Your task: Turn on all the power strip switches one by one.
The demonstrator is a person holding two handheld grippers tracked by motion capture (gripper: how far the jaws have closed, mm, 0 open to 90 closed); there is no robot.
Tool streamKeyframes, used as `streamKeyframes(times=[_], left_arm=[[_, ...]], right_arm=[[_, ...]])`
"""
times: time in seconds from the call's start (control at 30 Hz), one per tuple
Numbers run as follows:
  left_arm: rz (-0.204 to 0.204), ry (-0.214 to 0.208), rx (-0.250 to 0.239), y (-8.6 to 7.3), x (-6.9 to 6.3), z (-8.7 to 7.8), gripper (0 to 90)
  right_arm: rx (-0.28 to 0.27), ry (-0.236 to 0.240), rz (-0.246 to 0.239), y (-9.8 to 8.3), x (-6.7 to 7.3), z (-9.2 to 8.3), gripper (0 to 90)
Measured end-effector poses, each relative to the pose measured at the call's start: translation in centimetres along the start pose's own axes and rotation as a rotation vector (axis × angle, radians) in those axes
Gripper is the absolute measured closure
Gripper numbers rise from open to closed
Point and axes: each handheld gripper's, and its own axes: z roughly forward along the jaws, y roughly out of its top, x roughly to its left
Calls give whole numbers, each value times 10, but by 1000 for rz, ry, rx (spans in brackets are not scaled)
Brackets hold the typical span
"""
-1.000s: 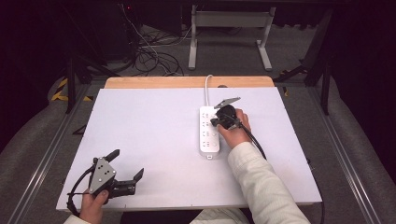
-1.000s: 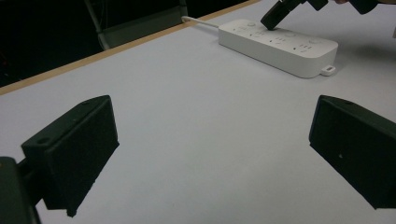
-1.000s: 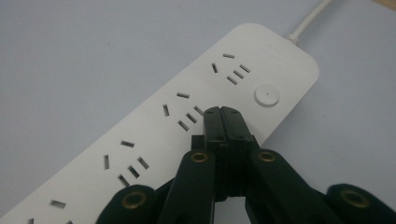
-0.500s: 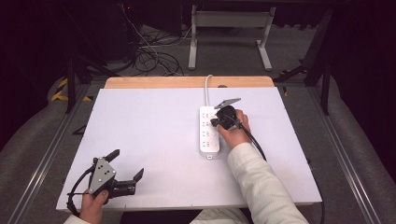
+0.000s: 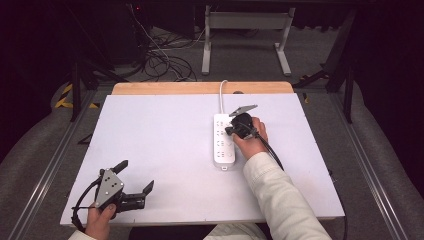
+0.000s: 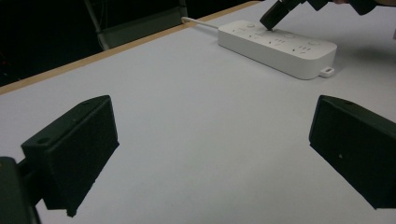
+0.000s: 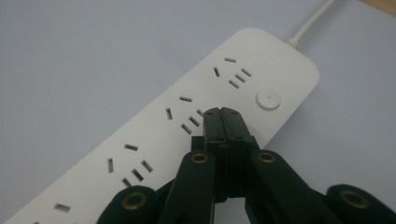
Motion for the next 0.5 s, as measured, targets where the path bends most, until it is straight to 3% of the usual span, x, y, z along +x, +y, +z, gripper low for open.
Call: streamKeyframes(times=[0.1, 0.27, 0.5], left_arm=[[-1, 1, 2, 0, 0, 0, 17], [0, 4, -1, 0, 0, -1, 17], [-4, 2, -2, 0, 0, 0, 17]], right_arm=[[-85, 20, -1, 10, 4, -14, 900], [-87, 9, -34, 22, 10, -21, 900], [-114, 16, -37, 26, 9, -25, 900]])
